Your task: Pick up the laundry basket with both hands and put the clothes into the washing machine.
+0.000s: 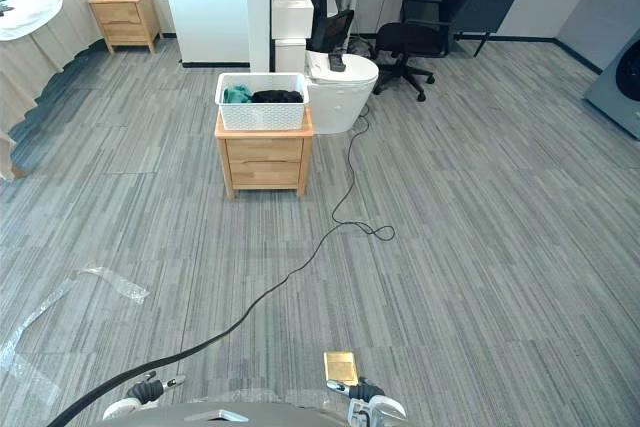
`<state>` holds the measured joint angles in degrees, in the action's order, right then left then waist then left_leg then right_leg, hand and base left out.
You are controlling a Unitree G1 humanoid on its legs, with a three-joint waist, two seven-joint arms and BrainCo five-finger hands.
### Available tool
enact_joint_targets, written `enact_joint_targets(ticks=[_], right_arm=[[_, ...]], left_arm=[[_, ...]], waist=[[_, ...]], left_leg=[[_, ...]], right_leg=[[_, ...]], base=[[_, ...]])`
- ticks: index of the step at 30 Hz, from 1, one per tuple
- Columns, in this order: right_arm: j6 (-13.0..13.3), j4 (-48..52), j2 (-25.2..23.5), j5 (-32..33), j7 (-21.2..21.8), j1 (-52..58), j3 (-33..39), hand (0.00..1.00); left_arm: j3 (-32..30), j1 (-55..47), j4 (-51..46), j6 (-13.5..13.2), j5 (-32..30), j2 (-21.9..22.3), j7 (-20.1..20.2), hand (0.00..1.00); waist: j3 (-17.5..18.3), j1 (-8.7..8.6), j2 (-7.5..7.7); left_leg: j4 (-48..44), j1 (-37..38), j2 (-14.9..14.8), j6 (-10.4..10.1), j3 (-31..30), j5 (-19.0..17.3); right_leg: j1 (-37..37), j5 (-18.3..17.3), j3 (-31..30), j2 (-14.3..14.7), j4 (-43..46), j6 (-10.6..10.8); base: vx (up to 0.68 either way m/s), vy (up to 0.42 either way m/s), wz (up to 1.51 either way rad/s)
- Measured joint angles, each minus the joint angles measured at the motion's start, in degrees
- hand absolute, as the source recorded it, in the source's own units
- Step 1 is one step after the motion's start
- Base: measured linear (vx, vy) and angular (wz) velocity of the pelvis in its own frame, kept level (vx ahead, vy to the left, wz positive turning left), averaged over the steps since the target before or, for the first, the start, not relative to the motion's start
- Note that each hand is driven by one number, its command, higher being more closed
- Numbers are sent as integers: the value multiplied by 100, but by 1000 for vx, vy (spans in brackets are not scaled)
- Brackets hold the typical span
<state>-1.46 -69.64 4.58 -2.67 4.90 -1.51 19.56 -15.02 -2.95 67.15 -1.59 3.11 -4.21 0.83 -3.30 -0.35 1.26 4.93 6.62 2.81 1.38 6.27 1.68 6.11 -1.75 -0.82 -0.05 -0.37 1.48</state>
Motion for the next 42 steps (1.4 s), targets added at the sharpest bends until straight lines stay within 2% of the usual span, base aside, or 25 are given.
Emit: enact_joint_targets(ticks=[6,34,40,41,42], right_arm=[[3,3,27,-5,2,-44,-364,0],[11,121,43,-8,9,-92,-989,0],[15,122,44,-11,18,-112,-1069,0],[12,114,62,-52,18,-141,-1179,0],[7,114,64,-143,18,-182,-1245,0]], left_arm=[[166,7,2,0,1,-32,0,0],[296,51,-4,-3,-117,-46,13,0],[299,51,-2,-4,-120,-50,21,0],[299,54,-9,-7,-118,-49,20,0],[301,71,-14,-14,-118,-50,20,0]], waist=[[-1,-15,-1],[-45,-30,-11],[-52,-21,-21],[-90,-11,-58],[-116,7,-23]], left_leg=[[0,11,0,-1,7,-1],[0,35,-4,-43,71,-65],[0,54,-14,-40,234,-85],[-1,75,-18,-33,300,-90],[-1,108,-25,-30,351,-101]], right_leg=[[1,-2,-1,-1,3,1],[2,-24,-60,-1,-5,16],[-35,-8,-230,14,19,0],[-41,6,-302,20,28,-11],[-38,7,-352,30,53,-11]], base=[[-8,-24,0],[-6,-6,0],[-6,-14,-15],[-15,-23,-23],[-20,-24,-25]])
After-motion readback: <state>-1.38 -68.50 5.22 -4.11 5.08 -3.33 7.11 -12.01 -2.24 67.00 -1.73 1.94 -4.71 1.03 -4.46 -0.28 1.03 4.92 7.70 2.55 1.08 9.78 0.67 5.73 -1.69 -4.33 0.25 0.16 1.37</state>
